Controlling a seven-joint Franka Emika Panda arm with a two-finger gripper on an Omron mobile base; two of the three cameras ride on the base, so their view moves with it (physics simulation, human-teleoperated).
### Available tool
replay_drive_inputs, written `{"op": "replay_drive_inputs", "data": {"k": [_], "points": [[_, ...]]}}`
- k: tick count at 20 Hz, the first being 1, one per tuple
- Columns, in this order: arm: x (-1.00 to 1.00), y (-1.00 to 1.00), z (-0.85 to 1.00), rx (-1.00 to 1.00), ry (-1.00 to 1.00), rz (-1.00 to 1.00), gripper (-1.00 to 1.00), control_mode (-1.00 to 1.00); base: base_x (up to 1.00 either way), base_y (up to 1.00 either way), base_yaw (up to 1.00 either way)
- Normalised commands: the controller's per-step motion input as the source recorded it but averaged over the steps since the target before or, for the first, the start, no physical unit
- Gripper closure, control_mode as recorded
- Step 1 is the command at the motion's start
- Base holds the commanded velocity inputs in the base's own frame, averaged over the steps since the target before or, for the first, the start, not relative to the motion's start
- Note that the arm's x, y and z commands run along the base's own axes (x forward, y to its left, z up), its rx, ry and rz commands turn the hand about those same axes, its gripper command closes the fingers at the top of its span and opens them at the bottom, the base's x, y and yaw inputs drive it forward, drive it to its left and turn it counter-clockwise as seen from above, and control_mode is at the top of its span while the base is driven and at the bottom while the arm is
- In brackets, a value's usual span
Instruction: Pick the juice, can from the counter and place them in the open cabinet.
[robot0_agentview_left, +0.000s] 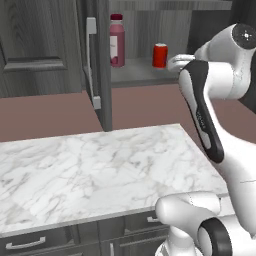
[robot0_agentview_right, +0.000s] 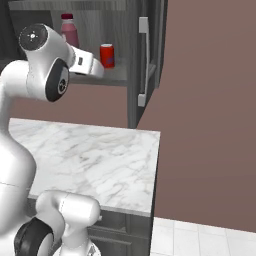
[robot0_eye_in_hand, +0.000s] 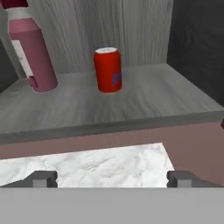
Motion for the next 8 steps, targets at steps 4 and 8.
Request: {"op": "replay_drive_inputs", "data": {"k": [4,8], "points": [[-0.95,0.00,-0.23,0.00,0.05,0.01,-1.00,-1.00,0.00,0.00,0.00],[-0.96,0.00,-0.32,0.00,0.06,0.01,-1.00,-1.00,0.00,0.00,0.00]]}}
